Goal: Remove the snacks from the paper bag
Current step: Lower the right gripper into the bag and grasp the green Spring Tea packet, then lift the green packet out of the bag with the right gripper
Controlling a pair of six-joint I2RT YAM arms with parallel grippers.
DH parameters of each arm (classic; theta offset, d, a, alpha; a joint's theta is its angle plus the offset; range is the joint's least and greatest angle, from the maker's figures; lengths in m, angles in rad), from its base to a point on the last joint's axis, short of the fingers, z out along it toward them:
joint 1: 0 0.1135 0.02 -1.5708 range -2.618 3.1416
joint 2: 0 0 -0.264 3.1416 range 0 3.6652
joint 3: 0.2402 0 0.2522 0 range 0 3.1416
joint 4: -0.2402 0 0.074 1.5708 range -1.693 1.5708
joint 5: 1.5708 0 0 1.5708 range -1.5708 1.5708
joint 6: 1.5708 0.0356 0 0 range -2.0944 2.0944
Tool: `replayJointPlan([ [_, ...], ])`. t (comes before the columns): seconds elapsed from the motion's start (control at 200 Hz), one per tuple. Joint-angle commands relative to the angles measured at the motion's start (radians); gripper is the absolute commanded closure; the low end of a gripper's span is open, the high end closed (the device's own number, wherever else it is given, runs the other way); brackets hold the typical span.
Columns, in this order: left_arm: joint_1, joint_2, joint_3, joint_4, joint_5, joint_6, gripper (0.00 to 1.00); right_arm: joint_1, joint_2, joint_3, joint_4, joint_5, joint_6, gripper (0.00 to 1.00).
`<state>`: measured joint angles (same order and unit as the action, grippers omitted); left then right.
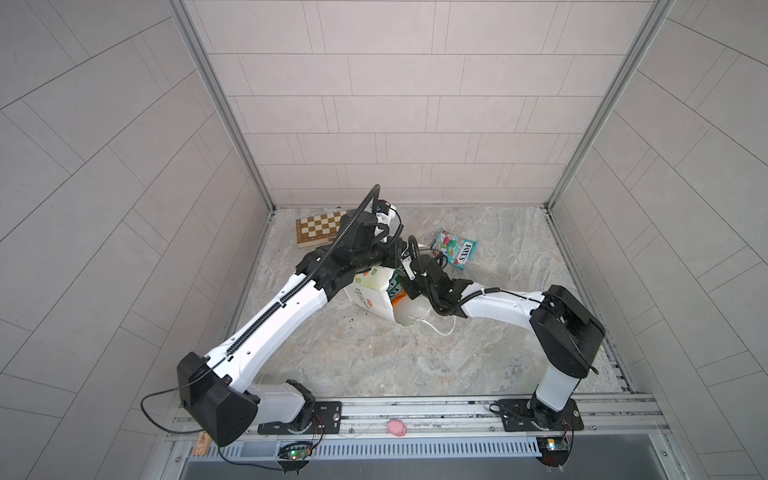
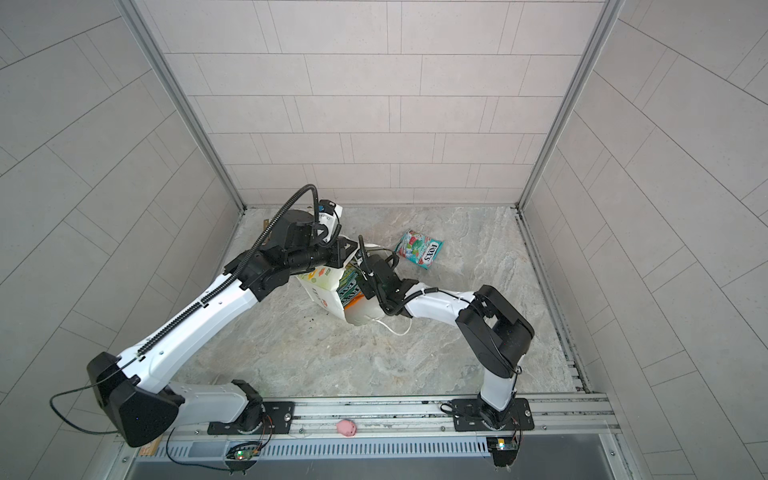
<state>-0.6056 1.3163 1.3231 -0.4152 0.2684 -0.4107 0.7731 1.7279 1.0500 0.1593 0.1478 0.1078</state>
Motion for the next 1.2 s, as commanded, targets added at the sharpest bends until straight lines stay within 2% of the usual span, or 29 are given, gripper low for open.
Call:
replayJointPlan([
  [0.0,-0.007,-0.016,0.004,0.015,-0.006,0.001,1.0,-0.004,-0.093,-0.025,0.001,-0.02,-0.014,1.0],
  [0.57,-0.013,-0.023,-0.009,0.02,-0.007,-0.004,1.0,-0.004,-0.41,-0.136,-0.09,0.014,-0.041,1.0],
  [1.196,-0.019,-0.022,-0.012,0.026,-0.002,-0.006,1.0,-0.005,-0.692,-0.097,-0.292,0.107,-0.082,1.0],
])
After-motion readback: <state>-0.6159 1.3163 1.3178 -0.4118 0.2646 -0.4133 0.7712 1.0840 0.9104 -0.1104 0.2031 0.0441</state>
